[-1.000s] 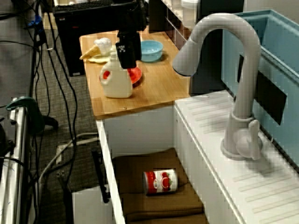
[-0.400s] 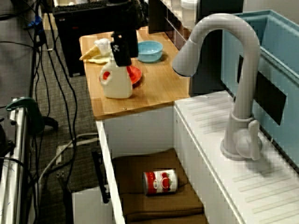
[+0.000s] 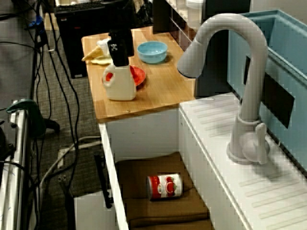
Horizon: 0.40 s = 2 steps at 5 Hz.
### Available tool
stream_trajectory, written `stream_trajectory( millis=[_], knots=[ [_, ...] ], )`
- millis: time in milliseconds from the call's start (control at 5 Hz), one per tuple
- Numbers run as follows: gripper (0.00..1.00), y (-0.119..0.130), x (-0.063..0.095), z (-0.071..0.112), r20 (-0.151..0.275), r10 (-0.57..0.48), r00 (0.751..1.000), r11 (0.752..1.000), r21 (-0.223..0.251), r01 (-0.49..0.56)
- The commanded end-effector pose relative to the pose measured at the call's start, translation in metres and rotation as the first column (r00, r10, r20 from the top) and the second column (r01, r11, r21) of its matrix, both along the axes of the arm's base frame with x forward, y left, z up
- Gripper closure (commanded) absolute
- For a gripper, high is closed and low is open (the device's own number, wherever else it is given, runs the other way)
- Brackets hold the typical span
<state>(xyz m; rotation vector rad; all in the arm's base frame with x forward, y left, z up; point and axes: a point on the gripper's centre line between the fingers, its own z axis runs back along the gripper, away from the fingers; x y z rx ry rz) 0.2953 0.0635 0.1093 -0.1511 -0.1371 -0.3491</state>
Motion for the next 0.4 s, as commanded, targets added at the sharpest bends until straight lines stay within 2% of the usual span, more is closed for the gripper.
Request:
stream_trajectory(
  millis=[0,200],
  knots=[
    [0.00,0.0008,-0.0113,0.0025,0.046,0.160,0.986,0.987,0.020,-0.161],
    [0.00,0.0002,-0.0139,-0.0046,0.037,0.153,0.988,0.988,0.027,-0.154]
  ],
)
